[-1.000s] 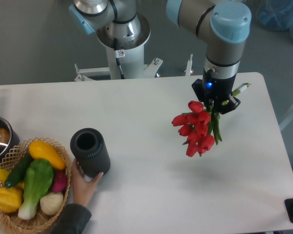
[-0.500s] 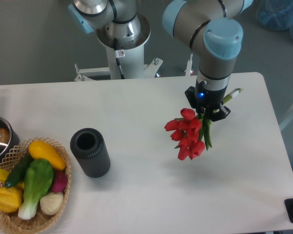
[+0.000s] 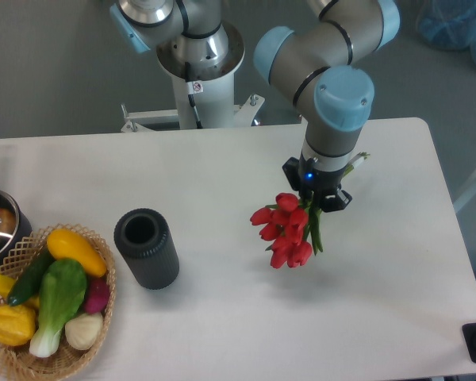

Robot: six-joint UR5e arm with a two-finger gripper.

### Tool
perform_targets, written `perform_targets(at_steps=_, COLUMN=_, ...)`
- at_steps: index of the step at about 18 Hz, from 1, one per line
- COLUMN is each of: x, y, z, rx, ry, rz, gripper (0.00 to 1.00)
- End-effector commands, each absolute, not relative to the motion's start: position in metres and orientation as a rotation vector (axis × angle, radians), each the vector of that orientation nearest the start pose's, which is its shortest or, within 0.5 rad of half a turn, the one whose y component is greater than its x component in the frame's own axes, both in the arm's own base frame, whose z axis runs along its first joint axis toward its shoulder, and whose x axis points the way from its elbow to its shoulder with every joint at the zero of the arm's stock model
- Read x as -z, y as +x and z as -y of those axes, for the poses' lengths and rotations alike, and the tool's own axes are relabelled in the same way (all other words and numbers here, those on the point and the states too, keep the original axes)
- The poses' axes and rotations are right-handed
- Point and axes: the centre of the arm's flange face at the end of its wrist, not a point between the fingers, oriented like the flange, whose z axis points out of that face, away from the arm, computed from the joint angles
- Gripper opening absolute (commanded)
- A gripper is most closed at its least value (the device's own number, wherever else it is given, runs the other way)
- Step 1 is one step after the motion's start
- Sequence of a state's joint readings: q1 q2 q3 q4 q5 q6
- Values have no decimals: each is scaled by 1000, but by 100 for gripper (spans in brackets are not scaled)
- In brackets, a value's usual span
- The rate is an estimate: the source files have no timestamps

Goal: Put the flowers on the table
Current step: 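Move the held red tulips toward the black vase and lower them, then open the gripper to release the red tulips onto the table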

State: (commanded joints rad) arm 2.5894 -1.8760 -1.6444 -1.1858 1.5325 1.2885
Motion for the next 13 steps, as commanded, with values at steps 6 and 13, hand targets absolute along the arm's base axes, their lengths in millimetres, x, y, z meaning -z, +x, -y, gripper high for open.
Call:
perform_targets(at_steps=6, x=-323, y=-434, z=-426, rx=15, ry=-3065, rz=-412, gripper=100)
perform_targets(at_steps=13, x=-336, y=-449, z=-413, rx=-66, ry=-3047, rz=-364, gripper=100)
